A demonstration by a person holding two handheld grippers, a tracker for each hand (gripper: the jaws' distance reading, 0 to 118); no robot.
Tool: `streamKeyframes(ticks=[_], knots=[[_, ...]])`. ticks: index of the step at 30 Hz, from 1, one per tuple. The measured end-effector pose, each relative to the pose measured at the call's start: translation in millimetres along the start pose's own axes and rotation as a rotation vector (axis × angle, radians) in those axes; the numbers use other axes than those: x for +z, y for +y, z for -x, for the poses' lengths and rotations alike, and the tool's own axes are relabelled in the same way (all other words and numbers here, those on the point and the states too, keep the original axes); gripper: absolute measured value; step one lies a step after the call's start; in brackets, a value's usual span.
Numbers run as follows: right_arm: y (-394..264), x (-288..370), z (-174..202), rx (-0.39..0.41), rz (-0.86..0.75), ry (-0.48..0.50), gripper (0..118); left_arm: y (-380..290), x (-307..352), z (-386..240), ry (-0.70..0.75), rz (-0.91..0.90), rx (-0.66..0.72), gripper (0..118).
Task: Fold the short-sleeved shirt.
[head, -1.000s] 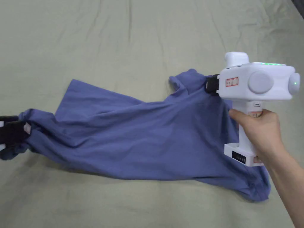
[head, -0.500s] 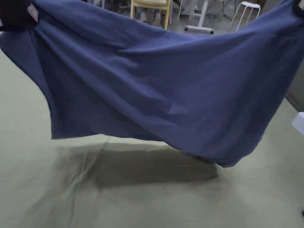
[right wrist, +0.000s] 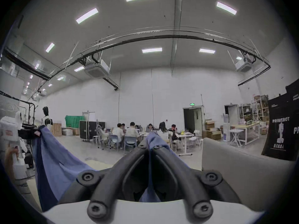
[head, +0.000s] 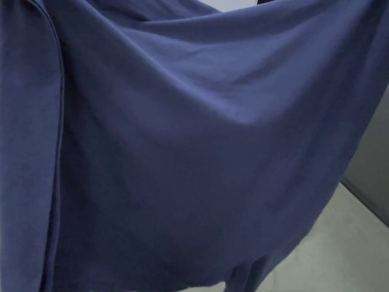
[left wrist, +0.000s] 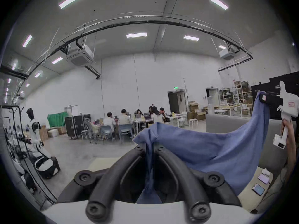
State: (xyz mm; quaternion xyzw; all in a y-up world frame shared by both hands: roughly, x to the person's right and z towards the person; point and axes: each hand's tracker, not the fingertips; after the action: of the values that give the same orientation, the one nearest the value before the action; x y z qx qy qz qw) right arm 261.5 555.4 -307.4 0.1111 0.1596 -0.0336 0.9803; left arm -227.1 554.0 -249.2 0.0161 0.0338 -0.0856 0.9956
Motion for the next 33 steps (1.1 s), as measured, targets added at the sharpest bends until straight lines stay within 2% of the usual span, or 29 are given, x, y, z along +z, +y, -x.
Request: streamKeyframes(ticks=[2,6,12,18,21,24,28,30,33], knots=[[7,-24,4,0.008,-0.002,0.004,3,8,-17,7,0.007,0.024,-0.010,5],[18,-79,6,0.074,0.011,-0.023,3,14,-64,25,0.004,0.098,-0.026,5],[36,-177,13,0.126,0.053,-0.063,3,16,-158,44,0.009,0.199,-0.031,5],[30,-254,15,0.184,0.034,-0.125,3,-12,-253,63,0.009,0.245,0.074,5],[13,-278,17,0.251,0.039,-0.166,3,-42,-291,64,0.038,0.245,0.042,5],[-20,-300,9,0.258,0.074,-0.158,3,-82,-326,59,0.051,0.267,0.004,5],[-109,-324,-7,0.248,0.180,-0.162,3,-151,-375,43,0.079,0.333,-0.071,5],[-160,-339,-21,0.199,0.262,-0.160,3,-186,-402,32,0.098,0.366,-0.118,5],[-246,-348,-37,0.119,0.355,-0.167,3,-244,-431,14,0.088,0.392,-0.114,5]])
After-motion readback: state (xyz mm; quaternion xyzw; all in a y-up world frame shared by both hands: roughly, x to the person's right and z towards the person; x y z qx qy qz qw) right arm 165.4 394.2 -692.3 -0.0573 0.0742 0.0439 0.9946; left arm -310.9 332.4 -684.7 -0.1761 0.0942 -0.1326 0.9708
